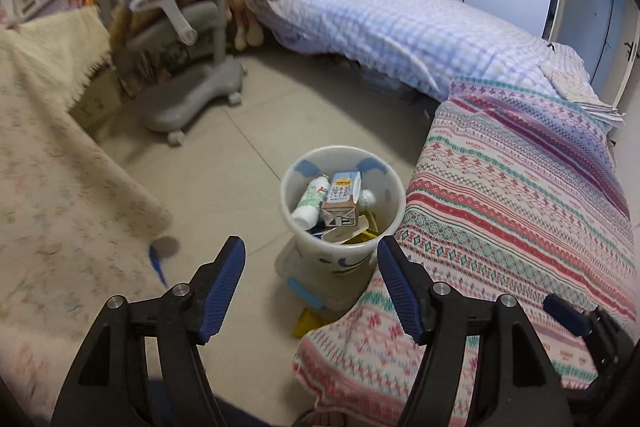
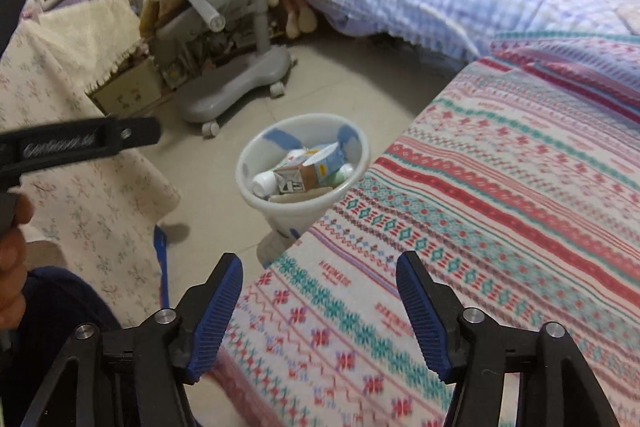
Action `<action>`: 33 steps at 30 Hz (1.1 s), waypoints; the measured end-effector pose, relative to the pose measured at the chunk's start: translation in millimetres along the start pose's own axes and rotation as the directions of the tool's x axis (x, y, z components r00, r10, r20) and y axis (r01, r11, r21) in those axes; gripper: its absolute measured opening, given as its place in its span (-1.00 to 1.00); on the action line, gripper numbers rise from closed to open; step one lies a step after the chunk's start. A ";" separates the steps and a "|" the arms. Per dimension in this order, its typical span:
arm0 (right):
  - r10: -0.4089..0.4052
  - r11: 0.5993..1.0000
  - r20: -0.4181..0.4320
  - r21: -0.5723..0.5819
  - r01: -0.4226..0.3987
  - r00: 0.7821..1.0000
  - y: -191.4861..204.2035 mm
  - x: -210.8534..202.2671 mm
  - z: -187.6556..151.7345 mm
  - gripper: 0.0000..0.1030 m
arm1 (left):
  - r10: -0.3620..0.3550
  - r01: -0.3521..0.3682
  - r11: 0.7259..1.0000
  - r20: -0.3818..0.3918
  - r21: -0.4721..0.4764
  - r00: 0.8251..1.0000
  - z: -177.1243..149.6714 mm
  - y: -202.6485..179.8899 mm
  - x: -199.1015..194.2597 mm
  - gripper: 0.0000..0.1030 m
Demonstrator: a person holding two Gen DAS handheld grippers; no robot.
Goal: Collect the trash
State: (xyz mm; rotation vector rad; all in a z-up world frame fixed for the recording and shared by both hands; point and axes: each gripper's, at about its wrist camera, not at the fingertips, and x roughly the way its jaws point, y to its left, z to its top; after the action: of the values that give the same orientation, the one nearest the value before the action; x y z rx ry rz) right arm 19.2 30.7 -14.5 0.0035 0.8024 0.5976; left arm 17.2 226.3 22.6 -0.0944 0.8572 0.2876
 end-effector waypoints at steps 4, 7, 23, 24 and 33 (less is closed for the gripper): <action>0.007 1.000 0.051 -0.007 -0.006 0.999 10.4 -34.9 -5.4 0.36 | 0.031 -0.032 0.999 0.078 0.019 0.996 -11.2 0.3 -47.1 0.48; 0.010 1.000 0.092 -0.013 -0.009 0.996 17.7 -57.4 -8.1 0.48 | 0.039 -0.043 0.999 0.148 0.030 0.988 -23.3 -1.1 -82.4 0.67; -0.047 0.999 0.163 0.022 0.044 0.985 22.5 -114.8 -36.0 0.97 | 0.033 -0.049 0.995 0.173 0.090 0.984 -68.9 -29.5 -130.4 0.72; -0.052 0.999 0.166 0.023 0.049 0.985 22.1 -116.4 -36.5 0.98 | 0.036 -0.054 0.994 0.177 0.097 0.984 -69.3 -31.6 -131.4 0.72; -0.069 0.998 0.193 0.023 0.066 0.979 21.4 -121.8 -35.5 0.99 | 0.041 -0.062 0.992 0.178 0.111 0.983 -73.0 -37.5 -137.9 0.72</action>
State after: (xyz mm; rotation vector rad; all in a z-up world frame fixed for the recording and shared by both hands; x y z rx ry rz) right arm -81.3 -20.5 47.4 0.0490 0.6156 0.5176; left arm -110.8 146.8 78.0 0.0616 0.7002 0.2895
